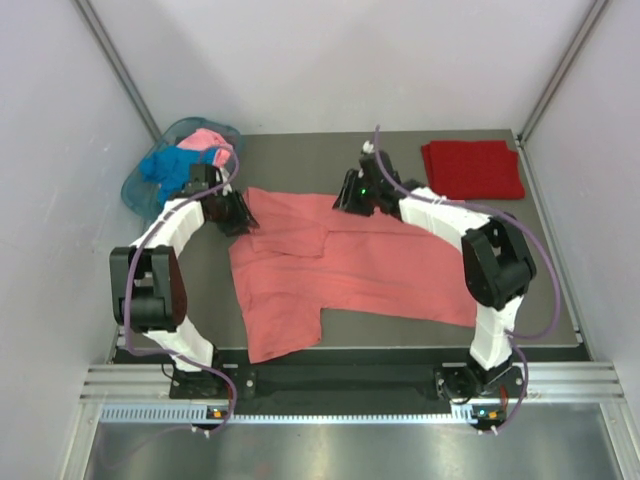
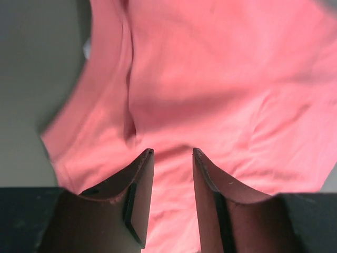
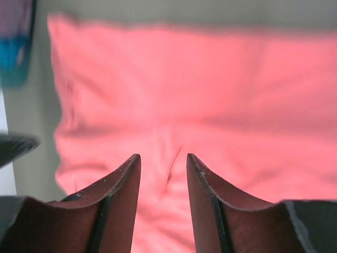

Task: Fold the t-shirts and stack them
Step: Fold the tshirt

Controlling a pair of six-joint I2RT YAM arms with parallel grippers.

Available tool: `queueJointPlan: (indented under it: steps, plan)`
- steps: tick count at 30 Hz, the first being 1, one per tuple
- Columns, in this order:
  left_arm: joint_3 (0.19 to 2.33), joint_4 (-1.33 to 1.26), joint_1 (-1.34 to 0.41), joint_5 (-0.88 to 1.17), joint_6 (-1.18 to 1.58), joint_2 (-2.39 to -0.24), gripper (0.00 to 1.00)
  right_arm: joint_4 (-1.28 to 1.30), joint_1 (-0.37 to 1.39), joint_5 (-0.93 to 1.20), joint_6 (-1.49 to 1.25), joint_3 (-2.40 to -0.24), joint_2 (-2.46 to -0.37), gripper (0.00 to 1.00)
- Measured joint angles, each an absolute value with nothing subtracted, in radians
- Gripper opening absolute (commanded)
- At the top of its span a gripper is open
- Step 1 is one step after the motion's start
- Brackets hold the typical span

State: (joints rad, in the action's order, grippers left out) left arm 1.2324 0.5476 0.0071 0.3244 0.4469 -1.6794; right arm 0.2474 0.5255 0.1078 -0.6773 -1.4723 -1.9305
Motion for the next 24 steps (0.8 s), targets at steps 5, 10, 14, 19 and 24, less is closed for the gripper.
queueJointPlan:
  steps: [5, 10, 14, 19, 24]
  plan:
    - [1.086, 0.539, 0.005, 0.386, 0.447, -1.658, 0.41, 0.239, 0.647, 0.110, -0.733, -1.333, -1.880, 0.41]
    - [1.006, 0.500, 0.005, 0.432, 0.448, -1.657, 0.42, 0.225, 0.699, 0.104, -0.809, -1.235, -1.881, 0.41]
    - [0.990, 0.481, 0.005, 0.431, 0.447, -1.657, 0.42, 0.203, 0.712, 0.088, -0.851, -1.230, -1.885, 0.41]
    - [0.990, 0.465, 0.005, 0.404, 0.445, -1.636, 0.44, 0.147, 0.734, 0.081, -0.903, -1.222, -1.899, 0.41]
    - [0.990, 0.448, 0.005, 0.397, 0.441, -1.629, 0.44, 0.127, 0.743, 0.081, -0.930, -1.222, -1.936, 0.40]
